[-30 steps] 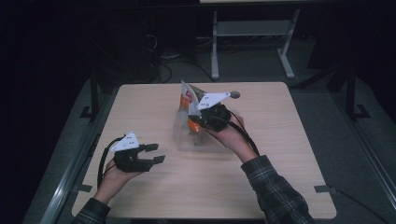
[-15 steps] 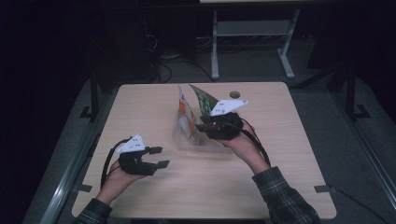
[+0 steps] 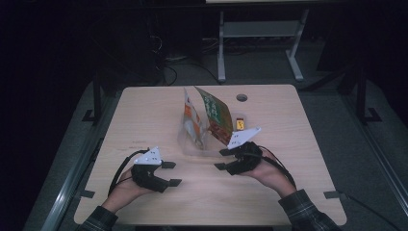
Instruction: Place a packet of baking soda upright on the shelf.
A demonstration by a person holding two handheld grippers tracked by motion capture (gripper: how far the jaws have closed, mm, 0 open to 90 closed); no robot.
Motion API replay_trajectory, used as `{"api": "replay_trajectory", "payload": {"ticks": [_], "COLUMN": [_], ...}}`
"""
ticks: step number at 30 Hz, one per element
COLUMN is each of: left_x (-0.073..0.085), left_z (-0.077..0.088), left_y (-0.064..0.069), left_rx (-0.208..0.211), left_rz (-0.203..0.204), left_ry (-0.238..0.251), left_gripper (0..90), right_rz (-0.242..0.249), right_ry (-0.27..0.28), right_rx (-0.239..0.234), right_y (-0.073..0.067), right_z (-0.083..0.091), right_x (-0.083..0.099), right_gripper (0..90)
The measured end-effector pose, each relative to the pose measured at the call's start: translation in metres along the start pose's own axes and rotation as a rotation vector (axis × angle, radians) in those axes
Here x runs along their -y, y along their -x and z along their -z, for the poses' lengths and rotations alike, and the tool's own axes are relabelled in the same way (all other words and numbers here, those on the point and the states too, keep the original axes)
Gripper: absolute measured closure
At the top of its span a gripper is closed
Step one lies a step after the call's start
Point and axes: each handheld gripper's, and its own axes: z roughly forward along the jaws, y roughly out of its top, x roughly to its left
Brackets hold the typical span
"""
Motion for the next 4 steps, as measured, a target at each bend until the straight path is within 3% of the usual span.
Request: {"api": "replay_trajectory", "payload": {"ticks": [1,4], "left_x": [0.0003,-0.0003], "left_z": [-0.0013,-0.0029], "left_y": [0.0014,0.0021], "left_rx": [0.003,0.013], "left_rz": [0.002,-0.010], "left_ry": [-0.003,-0.020], "left_gripper": [32.3,31.6], "right_rz": [0.005,0.006], "right_ry": [-0.033,-0.040], "right_rx": [-0.003,-0.028], "right_y": [-0.0010,-0.0019], "right_z": [-0.0026,-0.0041], "right_x": [0.0050,0.0132], "right_gripper": [44.4,41.8]}}
